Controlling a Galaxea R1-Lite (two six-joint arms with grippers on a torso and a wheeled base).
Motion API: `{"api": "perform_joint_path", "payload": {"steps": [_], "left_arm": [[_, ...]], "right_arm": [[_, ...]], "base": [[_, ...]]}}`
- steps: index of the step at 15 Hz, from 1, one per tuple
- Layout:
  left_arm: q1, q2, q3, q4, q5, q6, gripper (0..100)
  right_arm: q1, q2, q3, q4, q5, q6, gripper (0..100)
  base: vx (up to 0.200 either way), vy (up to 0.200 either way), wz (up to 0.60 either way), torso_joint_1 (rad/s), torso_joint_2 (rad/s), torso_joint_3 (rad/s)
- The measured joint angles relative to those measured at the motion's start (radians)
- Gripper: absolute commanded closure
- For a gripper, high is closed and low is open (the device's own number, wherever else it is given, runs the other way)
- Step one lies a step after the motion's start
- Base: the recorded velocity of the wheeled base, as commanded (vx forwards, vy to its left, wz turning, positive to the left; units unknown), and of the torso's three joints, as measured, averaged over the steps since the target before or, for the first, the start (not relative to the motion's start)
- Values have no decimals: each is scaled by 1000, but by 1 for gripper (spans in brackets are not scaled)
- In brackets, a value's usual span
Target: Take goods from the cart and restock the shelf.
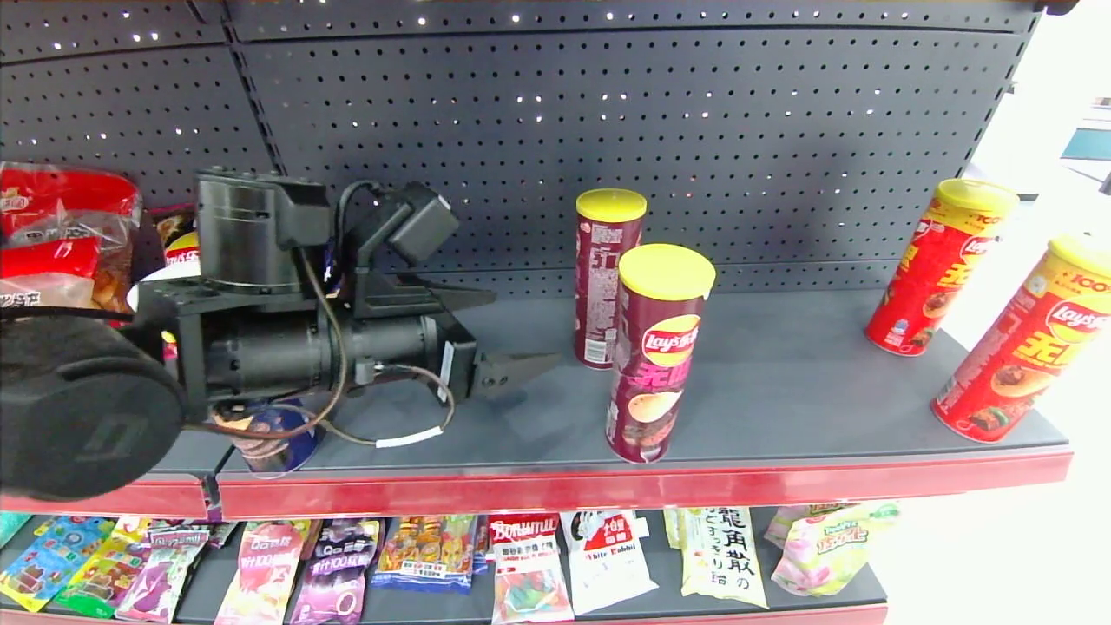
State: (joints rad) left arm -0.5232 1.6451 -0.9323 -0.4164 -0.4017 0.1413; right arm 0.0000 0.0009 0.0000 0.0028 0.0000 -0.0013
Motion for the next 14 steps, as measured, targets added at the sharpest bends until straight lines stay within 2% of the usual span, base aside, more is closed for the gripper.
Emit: {"api": "perform_joint_path", "payload": {"steps": [2,4,7,9,11,12,14], "left_arm": [[-1,-86,52,23,0,0,0],[-2,-192,87,86,0,3,0],[-3,-380,129,208,21,35,0],[4,-504,170,239,101,46,0],[50,-661,254,267,268,47,0],[75,-736,299,287,332,47,0],[118,-921,407,364,414,44,0]], "right_arm": [[0,0,0,0,0,0,0],[0,0,0,0,0,0,0],[0,0,0,0,0,0,0],[0,0,0,0,0,0,0],[0,0,0,0,0,0,0],[0,0,0,0,0,0,0],[0,0,0,0,0,0,0]], "base": [[0,0,0,0,0,0],[0,0,0,0,0,0],[0,0,0,0,0,0],[0,0,0,0,0,0],[0,0,0,0,0,0],[0,0,0,0,0,0],[0,0,0,0,0,0]]}}
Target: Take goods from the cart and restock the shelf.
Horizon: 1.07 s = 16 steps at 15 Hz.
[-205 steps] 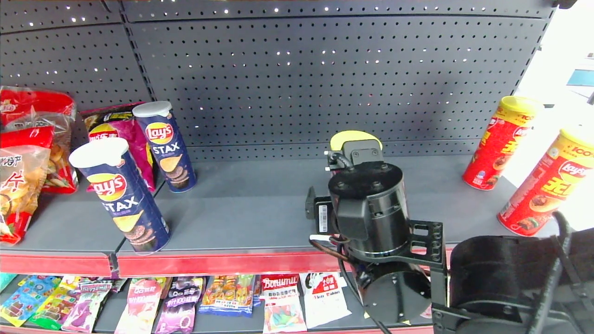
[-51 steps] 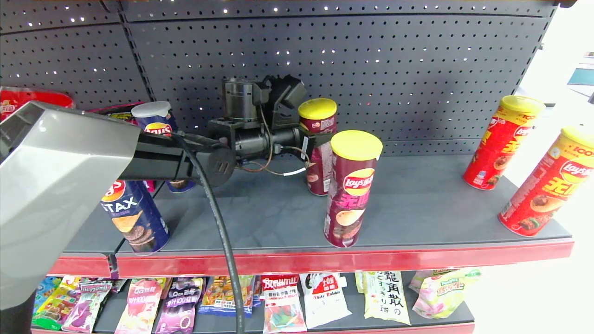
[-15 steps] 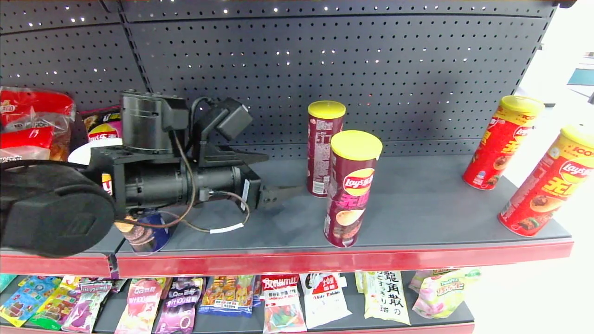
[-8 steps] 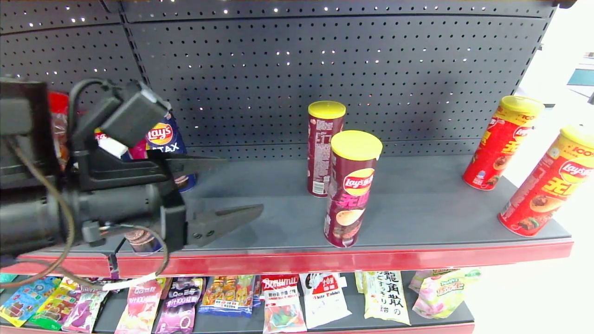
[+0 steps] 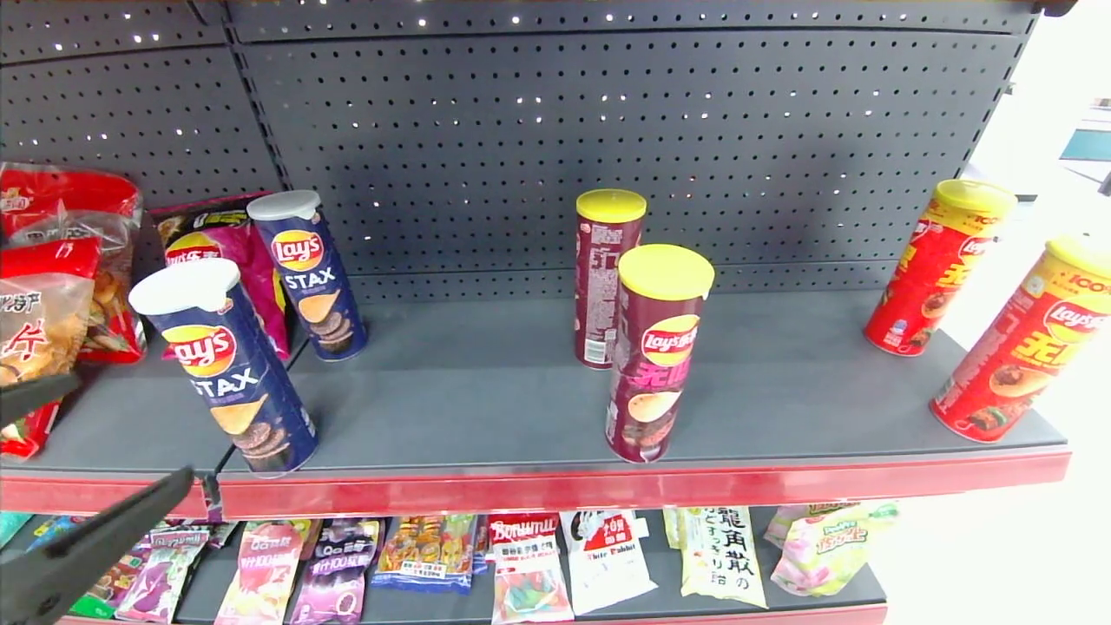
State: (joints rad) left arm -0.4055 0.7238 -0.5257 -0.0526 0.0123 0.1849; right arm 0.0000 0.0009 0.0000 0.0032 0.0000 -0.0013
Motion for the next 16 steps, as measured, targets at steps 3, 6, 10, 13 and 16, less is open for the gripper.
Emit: {"api": "perform_joint_path", "payload": {"steps": [3,6,10,13,16], "left_arm": [[56,-273,116,181,107,-58,0],[127,-506,176,376,192,-133,0],[360,-560,202,441,244,-163,0],[504,-592,241,457,258,-163,0],[543,-622,317,263,111,-203,0]], "right_arm": [[0,0,0,0,0,0,0],[0,0,0,0,0,0,0],[0,0,0,0,0,0,0],[0,0,0,0,5,-10,0],[0,0,0,0,8,-14,0]], "base": [[0,0,0,0,0,0],[0,0,0,0,0,0],[0,0,0,0,0,0],[0,0,0,0,0,0],[0,0,0,0,0,0]]}}
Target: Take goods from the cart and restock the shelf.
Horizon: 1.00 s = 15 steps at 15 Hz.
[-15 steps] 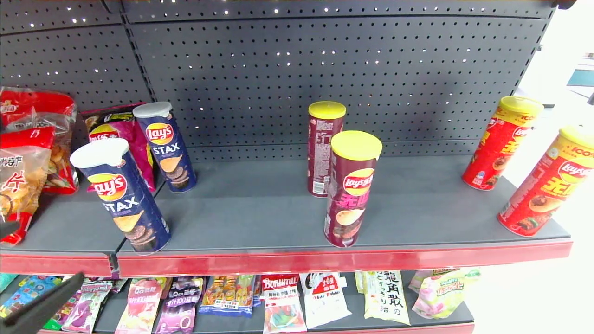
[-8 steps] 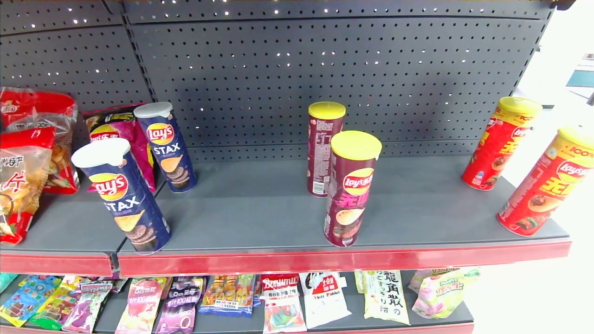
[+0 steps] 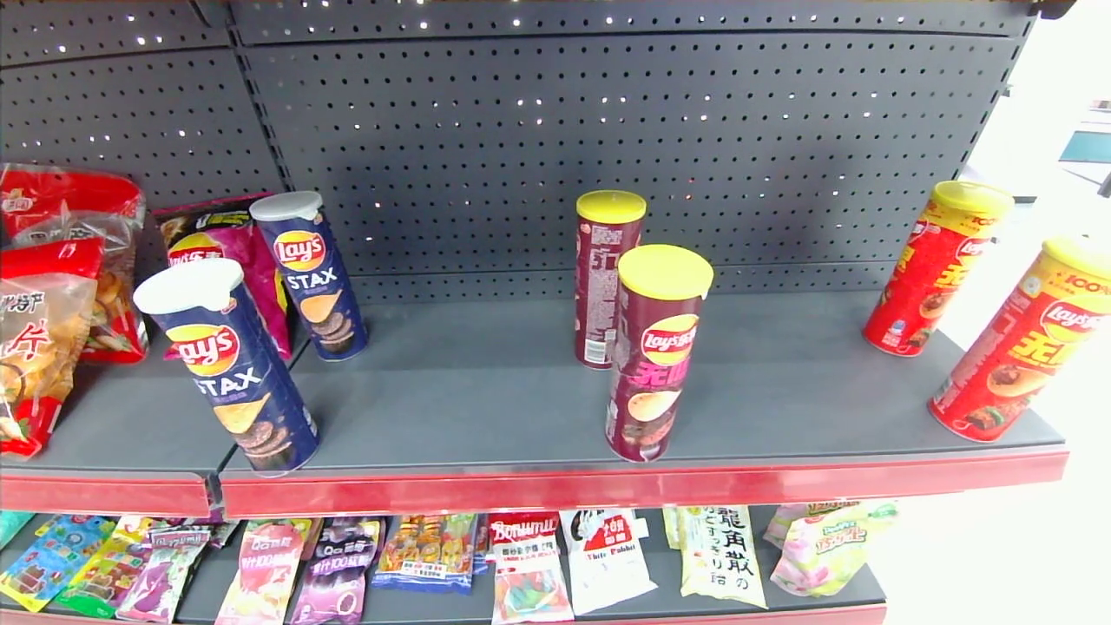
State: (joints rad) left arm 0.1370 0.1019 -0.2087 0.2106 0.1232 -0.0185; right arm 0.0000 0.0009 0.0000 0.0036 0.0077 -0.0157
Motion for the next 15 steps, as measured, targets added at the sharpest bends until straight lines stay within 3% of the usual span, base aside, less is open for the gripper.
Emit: {"api": "perform_joint_path", "payload": {"steps": [2,3,4,5,7,8,9,10,12,15], "left_arm": [[5,-7,96,-234,-171,10,0],[6,-9,148,-270,-216,28,0],[6,-10,178,-265,-230,15,0],[7,-11,193,-265,-226,-17,0],[7,-12,204,-265,-173,-11,0],[7,-13,206,-264,-67,-11,0],[7,-13,208,-260,-5,-16,0],[7,-13,208,-251,-25,-24,0],[3,-13,208,-209,-136,-15,0],[-89,-29,208,-207,-157,13,0]], "right_arm": [[0,0,0,-1,-1,5,0],[0,0,0,-2,-1,5,0],[0,0,0,-2,0,4,0],[2,0,0,-2,5,3,0],[3,4,-7,-5,26,12,0],[7,21,-40,-10,31,37,0],[10,58,-93,-14,35,74,0],[15,125,-171,-22,39,112,0],[33,297,-333,-32,70,132,0],[79,570,-482,-53,124,4,0]], "base": [[0,0,0,0,0,0],[0,0,0,0,0,0],[0,0,0,0,0,0],[0,0,0,0,0,0],[0,0,0,0,0,0],[0,0,0,0,0,0],[0,0,0,0,0,0],[0,0,0,0,0,0],[0,0,0,0,0,0],[0,0,0,0,0,0]]}}
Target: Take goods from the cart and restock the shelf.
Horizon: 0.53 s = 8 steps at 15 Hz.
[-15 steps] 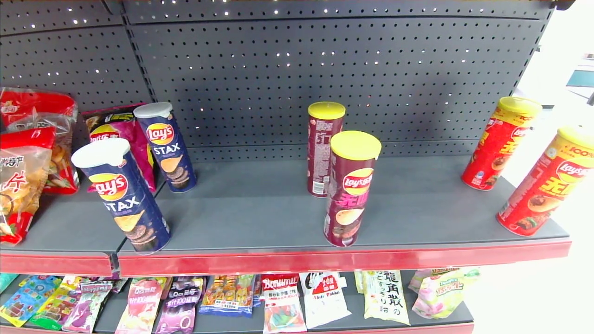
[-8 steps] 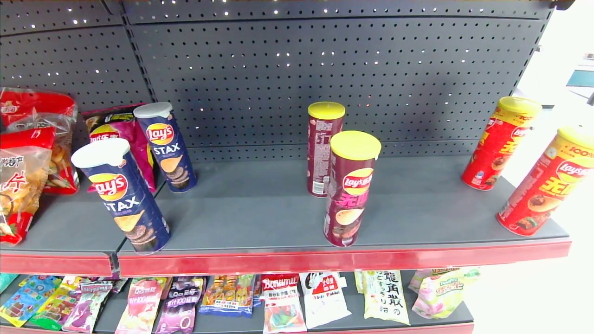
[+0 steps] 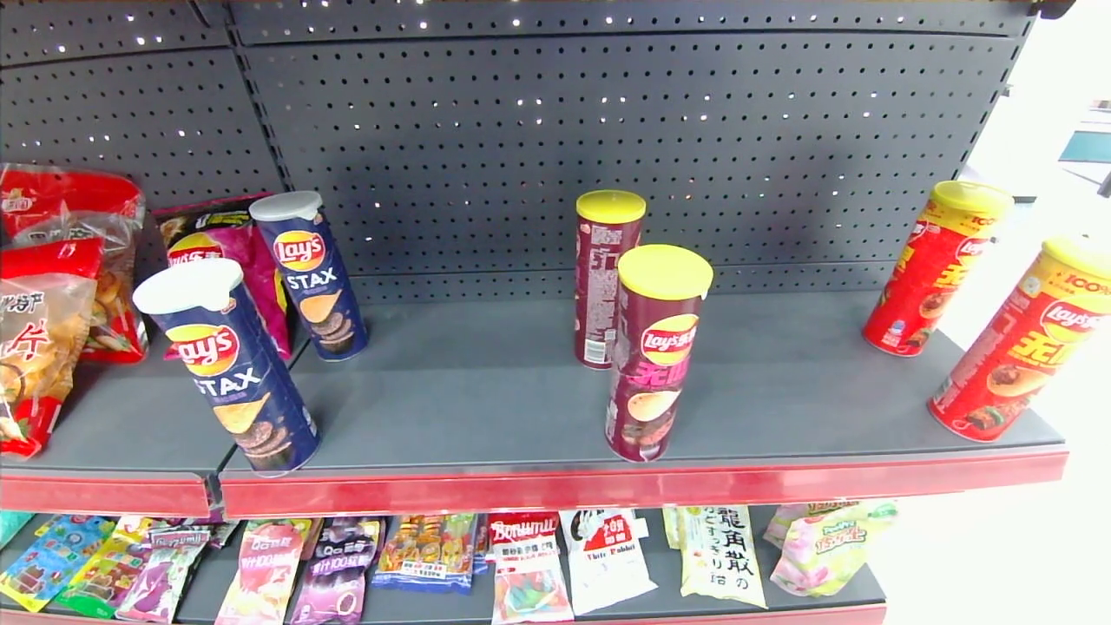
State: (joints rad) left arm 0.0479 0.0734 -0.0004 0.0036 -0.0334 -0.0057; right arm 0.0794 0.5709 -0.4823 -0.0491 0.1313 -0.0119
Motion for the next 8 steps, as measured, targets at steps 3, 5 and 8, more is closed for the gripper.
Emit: {"api": "perform_joint_path", "payload": {"steps": [3,5,8], "left_arm": [[-47,-44,0,-1,8,4,0],[-49,-62,0,-1,11,5,0],[-50,-71,0,-1,12,5,0]], "right_arm": [[136,186,-34,-11,48,-48,0],[219,279,-23,-12,53,-52,0],[291,419,-30,-14,54,-55,0]], "base": [[0,0,0,0,0,0],[0,0,0,0,0,0],[0,0,0,0,0,0]]}}
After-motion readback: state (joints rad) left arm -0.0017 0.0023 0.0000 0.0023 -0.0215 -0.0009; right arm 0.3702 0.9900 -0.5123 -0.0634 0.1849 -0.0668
